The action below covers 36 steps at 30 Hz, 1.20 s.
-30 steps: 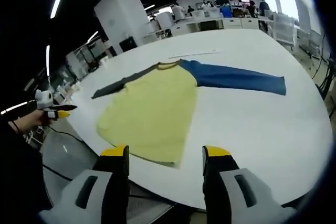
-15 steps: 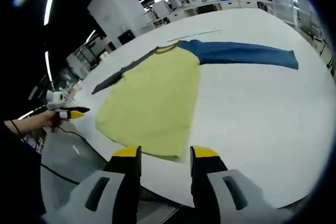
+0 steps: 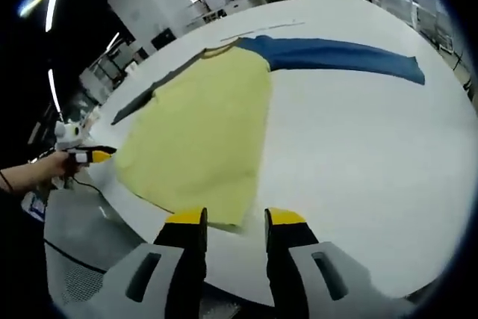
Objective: Fold the garment on the visible template until the final outline fits inside the template.
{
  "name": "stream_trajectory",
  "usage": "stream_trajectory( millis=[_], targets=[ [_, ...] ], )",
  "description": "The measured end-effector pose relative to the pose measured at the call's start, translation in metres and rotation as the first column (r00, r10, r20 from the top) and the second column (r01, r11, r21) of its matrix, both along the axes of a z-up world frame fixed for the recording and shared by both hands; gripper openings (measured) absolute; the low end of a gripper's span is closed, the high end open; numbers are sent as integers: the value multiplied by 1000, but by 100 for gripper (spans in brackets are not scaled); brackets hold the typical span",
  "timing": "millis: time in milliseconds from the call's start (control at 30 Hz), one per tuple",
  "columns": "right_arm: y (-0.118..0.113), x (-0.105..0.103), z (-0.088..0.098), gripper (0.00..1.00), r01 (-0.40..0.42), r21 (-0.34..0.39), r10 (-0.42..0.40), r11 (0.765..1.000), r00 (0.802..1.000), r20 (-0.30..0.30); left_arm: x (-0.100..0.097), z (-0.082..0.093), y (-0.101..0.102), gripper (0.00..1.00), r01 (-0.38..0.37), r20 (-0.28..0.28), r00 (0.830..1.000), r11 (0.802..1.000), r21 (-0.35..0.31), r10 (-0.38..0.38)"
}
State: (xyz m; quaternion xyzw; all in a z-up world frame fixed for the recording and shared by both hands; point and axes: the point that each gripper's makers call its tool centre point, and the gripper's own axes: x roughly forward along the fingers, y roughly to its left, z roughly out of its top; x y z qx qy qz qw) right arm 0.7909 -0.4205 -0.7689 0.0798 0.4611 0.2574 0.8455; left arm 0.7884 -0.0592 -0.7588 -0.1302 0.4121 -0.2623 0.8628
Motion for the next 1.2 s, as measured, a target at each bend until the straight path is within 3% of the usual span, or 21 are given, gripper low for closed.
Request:
stream_trajectory(
  millis=[167,267,433,700,933,1200],
  targets=[
    [6,2,-2,30,-3,13,3,1000,1000,-13,-9,4,-15,34,121,-15,992,991,-52,-122],
    [8,2,-5,30,-4,13,4,1000,1000,-21,-11,6,-19,33,138,-24,990,986,-96,-141],
    [7,4,-8,27,27,38,-25,999,999,-41,-10,12,-24,32,151,-36,986,958,-243,-164],
    [10,2,-8,23,19,37,-17,999,999,-52,-6,3,-17,22,190,-56,976,952,-241,-209],
    [10,-2,-10,5,-19,-5,19,1000,999,-34,-4,2,-10,3,155,-77,981,962,-225,-176],
    [12,0,-5,3,-50,-17,50,999,999,7,-4,2,-14,0,142,-84,984,971,-192,-160]
  ],
)
